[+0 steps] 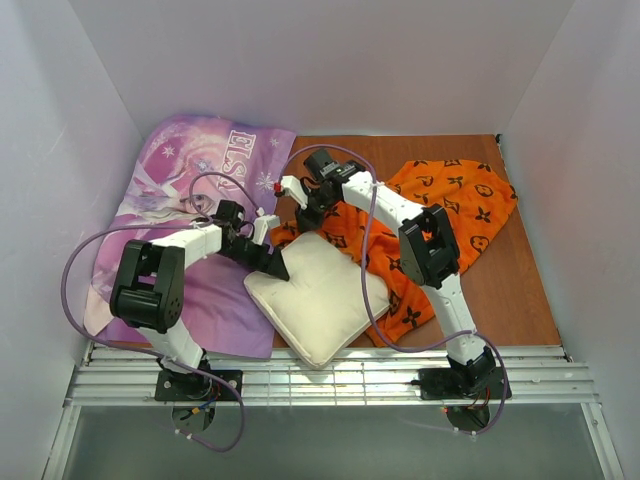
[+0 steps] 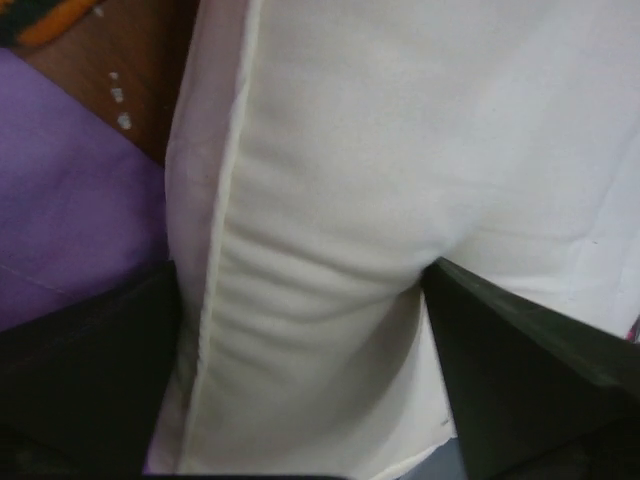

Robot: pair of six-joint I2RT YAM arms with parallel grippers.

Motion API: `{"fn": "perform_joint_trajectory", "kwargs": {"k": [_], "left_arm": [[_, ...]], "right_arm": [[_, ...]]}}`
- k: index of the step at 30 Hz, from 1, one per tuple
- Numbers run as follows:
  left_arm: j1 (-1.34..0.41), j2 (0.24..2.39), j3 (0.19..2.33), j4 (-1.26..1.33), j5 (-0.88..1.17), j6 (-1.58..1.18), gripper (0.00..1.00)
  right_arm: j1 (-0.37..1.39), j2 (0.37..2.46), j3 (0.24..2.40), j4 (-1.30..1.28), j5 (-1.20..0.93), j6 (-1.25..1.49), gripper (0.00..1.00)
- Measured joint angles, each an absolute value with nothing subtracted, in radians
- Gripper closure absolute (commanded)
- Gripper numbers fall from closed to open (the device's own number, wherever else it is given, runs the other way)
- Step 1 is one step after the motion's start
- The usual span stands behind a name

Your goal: Put the pillow into the pillowcase

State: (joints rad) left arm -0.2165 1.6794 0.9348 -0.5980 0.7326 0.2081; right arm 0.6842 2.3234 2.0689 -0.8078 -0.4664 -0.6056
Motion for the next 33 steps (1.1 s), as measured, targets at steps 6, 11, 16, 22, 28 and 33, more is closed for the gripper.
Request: {"fn": "perform_joint_trajectory", "kwargs": {"k": [6, 11, 16, 22, 28, 33], "left_arm": [[-0.236, 1.674, 0.935, -0.558, 0.858, 0.197, 1.0], [-0.275, 1.562, 0.915, -0.383, 0.902, 0.074, 1.0], [-0.347, 1.495, 0.915, -0.1, 0.915, -0.113, 1.0], [-0.382, 1.495, 0.891, 0.11, 0.868, -0.3, 1.0], [-0.372, 1.49, 0.808, 0.157, 0.702, -0.437, 0.91], [-0.357, 1.48, 0.819, 0.052, 0.616, -0.398, 0.29]], "right_arm": [[0.673, 2.324, 2.103, -0.814, -0.473, -0.545, 0.99], [0.667, 2.32, 2.207, -0.796, -0.513, -0.384, 0.99], [0.674, 2.267, 2.208, -0.699, -0.562, -0.139, 0.99], [0.665, 2.138, 2.077, -0.529, -0.559, 0.196, 0.99], [0.684, 2.038, 1.882, -0.351, -0.558, 0.436, 0.7], [0.652, 2.078, 1.886, -0.366, -0.549, 0.364, 0.15]]}}
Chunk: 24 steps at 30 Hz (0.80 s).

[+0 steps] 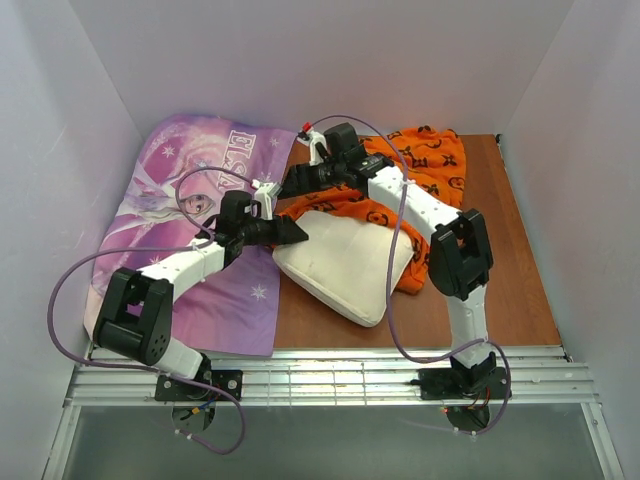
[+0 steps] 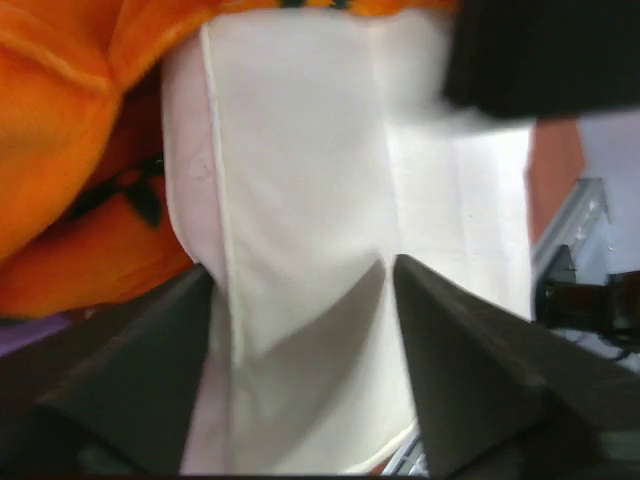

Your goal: Put the pillow into the pillowcase

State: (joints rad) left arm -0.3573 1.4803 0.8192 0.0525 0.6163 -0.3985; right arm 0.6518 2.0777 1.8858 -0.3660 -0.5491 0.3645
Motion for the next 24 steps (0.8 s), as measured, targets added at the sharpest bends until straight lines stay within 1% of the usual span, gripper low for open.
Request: {"fn": "perform_joint_trajectory", "kwargs": {"k": [1, 2, 3, 5, 6, 7, 10, 11, 13, 16, 17, 21, 24], "left_arm": [[-0.355, 1.482, 0.833, 0.009, 0.6, -0.37, 0.12], [-0.351, 1.481, 0.846, -0.033, 0.575, -0.344, 0.11], [-0.353, 1.477, 0.857, -0.072, 0.55, -0.313, 0.02], [-0.38, 1.45, 0.878, -0.143, 0.484, -0.223, 0.02], [-0.412, 1.429, 0.89, -0.181, 0.43, -0.182, 0.02], [-0.452, 1.41, 0.91, -0.213, 0.389, -0.142, 0.02], [-0.616, 1.382, 0.989, -0.268, 0.294, -0.056, 0.02], [-0.666, 1.387, 1.019, -0.276, 0.273, -0.041, 0.02], [-0.764, 1.416, 1.073, -0.284, 0.226, -0.021, 0.02], [-0.891, 1.527, 1.165, -0.297, 0.129, -0.004, 0.02], [-0.918, 1.57, 1.193, -0.305, 0.104, -0.004, 0.02], [-1.003, 1.75, 1.274, -0.318, 0.036, -0.028, 0.02], [-1.01, 1.803, 1.276, -0.327, 0.014, -0.054, 0.02]], "right_arm": [[0.631, 2.067, 1.881, -0.389, -0.562, 0.327, 0.15], [0.608, 2.045, 1.853, -0.391, -0.572, 0.296, 0.14], [0.589, 2.009, 1.814, -0.403, -0.58, 0.277, 0.13], [0.504, 1.874, 1.668, -0.429, -0.593, 0.23, 0.12], [0.443, 1.793, 1.594, -0.439, -0.594, 0.213, 0.08], [0.371, 1.703, 1.513, -0.439, -0.591, 0.194, 0.07], [0.141, 1.444, 1.31, -0.44, -0.555, 0.143, 0.07], [0.086, 1.37, 1.249, -0.452, -0.545, 0.125, 0.07], [0.031, 1.257, 1.145, -0.487, -0.527, 0.091, 0.09], [0.016, 1.194, 1.021, -0.547, -0.488, 0.028, 0.13], [0.014, 1.195, 0.981, -0.559, -0.468, 0.007, 0.2], [0.013, 1.248, 0.897, -0.592, -0.42, -0.072, 0.33], [0.013, 1.285, 0.889, -0.566, -0.413, -0.111, 0.32]]}}
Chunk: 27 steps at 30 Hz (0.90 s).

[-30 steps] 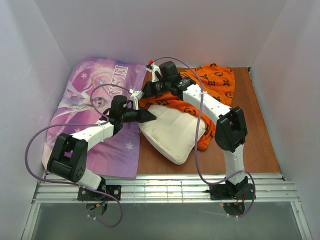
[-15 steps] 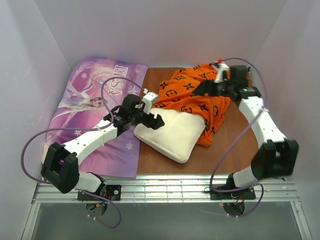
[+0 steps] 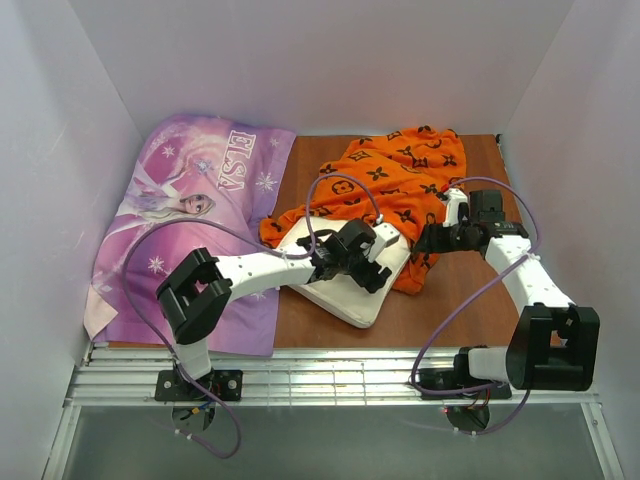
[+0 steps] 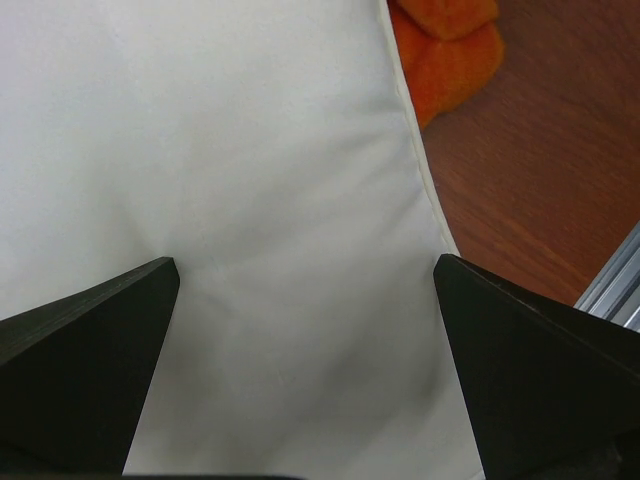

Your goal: Put the pillow into the pillowcase

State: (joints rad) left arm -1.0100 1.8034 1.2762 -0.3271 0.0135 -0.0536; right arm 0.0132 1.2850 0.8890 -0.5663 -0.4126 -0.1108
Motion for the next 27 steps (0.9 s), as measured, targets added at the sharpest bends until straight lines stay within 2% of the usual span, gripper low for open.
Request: {"fn": "perform_joint_trajectory", "kwargs": {"k": [7, 10, 11, 13, 14, 21, 27], "left_arm": [[-0.985, 1.755, 1.255, -0.321, 0.027, -0.109, 0.02], [-0.983, 1.735, 1.235, -0.325, 0.039, -0.111, 0.02], [-0.982, 1.731, 1.234, -0.328, 0.045, -0.111, 0.02], [-0.982, 1.726, 1.235, -0.332, 0.061, -0.109, 0.02], [-0.982, 1.724, 1.235, -0.333, 0.069, -0.108, 0.02], [-1.038, 1.728, 1.237, -0.324, 0.054, -0.091, 0.02], [-1.079, 1.81, 1.271, -0.313, -0.075, -0.107, 0.02]], "right_arm": [[0.066, 1.357, 0.903, -0.43, -0.39, -0.134, 0.28], [0.101, 1.423, 0.926, -0.392, -0.383, -0.139, 0.32], [0.11, 1.446, 0.929, -0.379, -0.381, -0.14, 0.5], [0.126, 1.478, 0.931, -0.362, -0.376, -0.143, 0.75], [0.132, 1.487, 0.932, -0.361, -0.374, -0.143, 0.97], [0.133, 1.464, 0.934, -0.369, -0.39, -0.109, 0.99], [0.131, 1.359, 0.934, -0.387, -0.42, -0.079, 0.99]]}}
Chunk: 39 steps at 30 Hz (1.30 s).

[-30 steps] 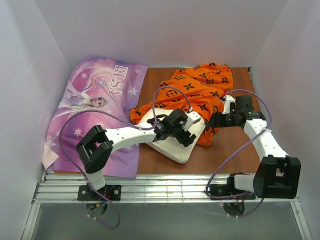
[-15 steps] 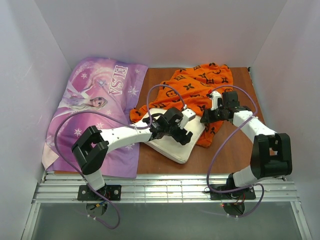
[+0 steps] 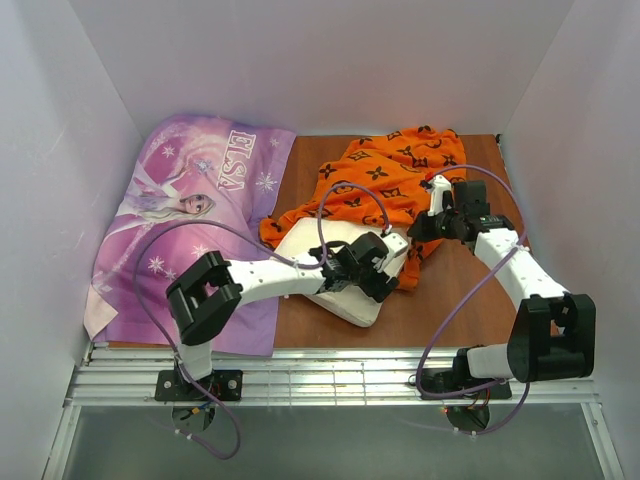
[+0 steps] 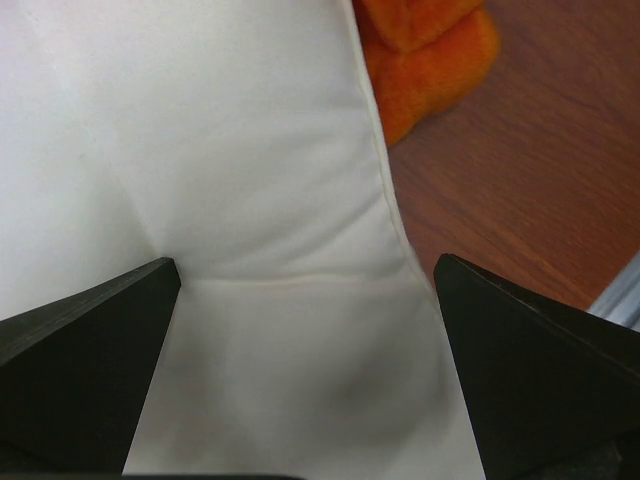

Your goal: Put the pillow into the pillowcase

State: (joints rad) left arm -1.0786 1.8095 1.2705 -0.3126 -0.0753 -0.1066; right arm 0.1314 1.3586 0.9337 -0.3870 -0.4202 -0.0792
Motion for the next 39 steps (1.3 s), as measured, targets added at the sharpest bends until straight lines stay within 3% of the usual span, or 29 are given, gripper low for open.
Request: {"fn": "perform_joint_trajectory", "kwargs": {"k": [3, 5, 6, 8, 9, 18, 26, 30, 33, 34, 35, 37, 39], "left_arm": [[-1.082, 1.89, 1.307, -0.314, -0.141, -0.134, 0.02], [-1.08, 1.932, 1.339, -0.319, -0.162, -0.16, 0.09], [-1.078, 1.945, 1.351, -0.32, -0.168, -0.173, 0.31], [-1.067, 1.951, 1.355, -0.315, -0.169, -0.193, 0.65], [-1.058, 1.95, 1.355, -0.315, -0.164, -0.199, 1.0], [-0.892, 1.86, 1.363, -0.291, 0.06, -0.299, 1.0], [-0.825, 1.812, 1.509, -0.241, 0.081, -0.439, 1.0], [-0.801, 1.807, 1.503, -0.218, 0.087, -0.522, 1.0], [-0.79, 1.866, 1.491, -0.212, 0.113, -0.563, 1.0], [-0.787, 1.894, 1.485, -0.203, 0.12, -0.57, 1.0], [-0.784, 1.921, 1.478, -0.199, 0.124, -0.576, 1.0], [-0.77, 1.974, 1.46, -0.186, 0.125, -0.582, 1.0], [-0.749, 2.014, 1.438, -0.173, 0.136, -0.582, 0.96]], "right_arm": [[0.131, 1.34, 0.934, -0.395, -0.432, -0.073, 0.99], [0.131, 1.34, 0.934, -0.404, -0.441, -0.067, 0.99], [0.131, 1.34, 0.934, -0.41, -0.446, -0.064, 0.99], [0.131, 1.337, 0.933, -0.418, -0.455, -0.06, 0.99], [0.131, 1.334, 0.93, -0.419, -0.46, -0.059, 0.99], [0.167, 1.276, 0.928, -0.466, -0.589, -0.033, 0.99], [0.308, 1.293, 1.218, -0.429, -0.732, 0.067, 0.99], [0.306, 1.232, 1.1, -0.318, -0.772, 0.104, 0.99], [0.304, 1.175, 0.972, -0.314, -0.778, 0.108, 0.54], [0.304, 1.164, 0.949, -0.319, -0.778, 0.099, 0.29], [0.302, 1.151, 0.922, -0.331, -0.782, 0.098, 0.18], [0.281, 1.108, 0.87, -0.363, -0.782, 0.093, 0.04], [0.237, 1.06, 0.839, -0.417, -0.765, 0.067, 0.03]]}}
